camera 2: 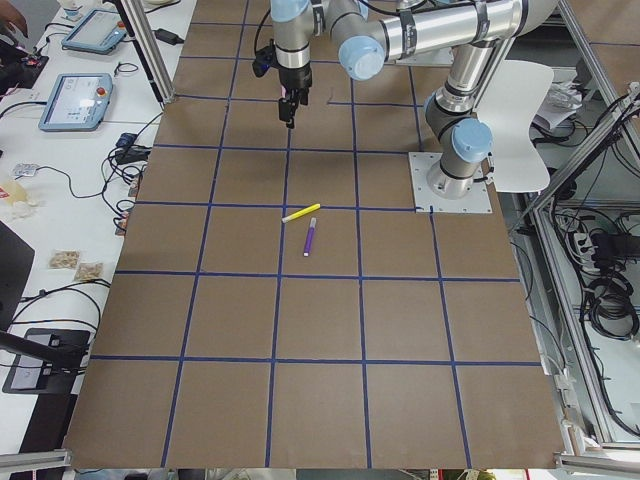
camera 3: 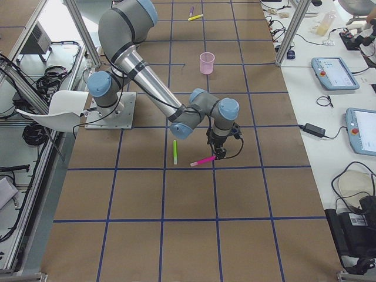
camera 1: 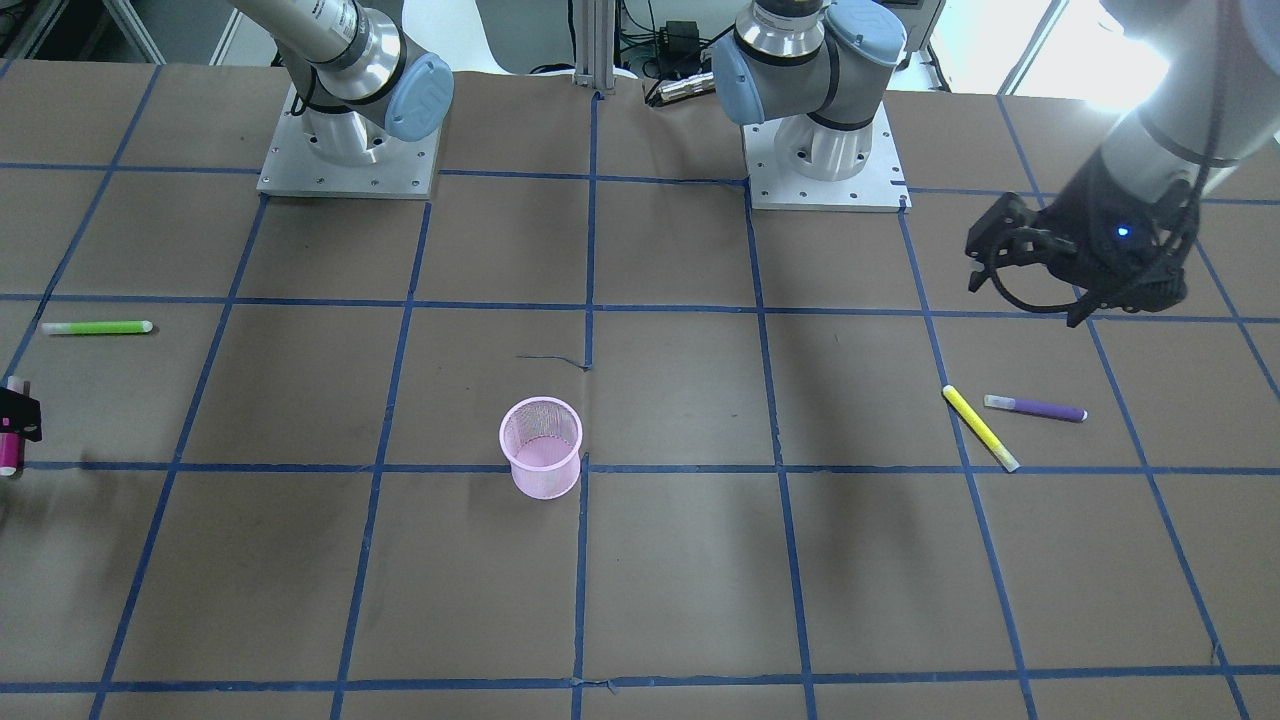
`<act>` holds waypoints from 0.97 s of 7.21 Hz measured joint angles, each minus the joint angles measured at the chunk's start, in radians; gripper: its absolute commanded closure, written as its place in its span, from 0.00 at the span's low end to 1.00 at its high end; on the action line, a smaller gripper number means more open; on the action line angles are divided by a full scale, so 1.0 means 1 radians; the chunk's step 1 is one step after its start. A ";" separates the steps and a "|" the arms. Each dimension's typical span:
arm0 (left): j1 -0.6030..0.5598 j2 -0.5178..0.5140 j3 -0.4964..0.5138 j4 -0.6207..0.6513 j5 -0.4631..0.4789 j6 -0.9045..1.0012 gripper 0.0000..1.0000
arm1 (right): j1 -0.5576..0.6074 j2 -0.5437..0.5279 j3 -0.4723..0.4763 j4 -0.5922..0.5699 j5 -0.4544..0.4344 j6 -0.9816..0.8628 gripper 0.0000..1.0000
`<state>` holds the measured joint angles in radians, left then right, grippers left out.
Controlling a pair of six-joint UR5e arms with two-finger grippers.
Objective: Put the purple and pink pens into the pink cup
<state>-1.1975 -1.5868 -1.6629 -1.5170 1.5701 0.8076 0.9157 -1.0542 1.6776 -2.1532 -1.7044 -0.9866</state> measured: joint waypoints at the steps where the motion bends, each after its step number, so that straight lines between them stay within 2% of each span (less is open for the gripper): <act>1: 0.104 -0.016 -0.035 0.007 -0.007 0.159 0.00 | -0.005 0.014 -0.007 0.004 -0.001 -0.007 0.20; 3: 0.271 -0.051 -0.156 0.129 -0.059 0.488 0.00 | -0.007 0.032 -0.014 0.003 -0.004 -0.013 0.23; 4: 0.328 -0.081 -0.213 0.215 -0.092 0.661 0.00 | -0.007 0.041 -0.015 0.000 -0.002 -0.012 0.38; 5: 0.375 -0.116 -0.246 0.264 -0.126 0.836 0.00 | -0.007 0.047 -0.017 -0.004 -0.002 -0.008 0.58; 6: 0.415 -0.155 -0.259 0.284 -0.157 1.014 0.00 | -0.008 0.047 -0.017 -0.005 -0.002 -0.004 0.69; 7: 0.443 -0.191 -0.260 0.294 -0.174 1.171 0.00 | -0.008 0.048 -0.017 -0.005 -0.002 0.000 0.72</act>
<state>-0.7550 -1.7778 -1.9229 -1.2235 1.3965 1.9782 0.9081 -1.0064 1.6609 -2.1585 -1.7062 -0.9867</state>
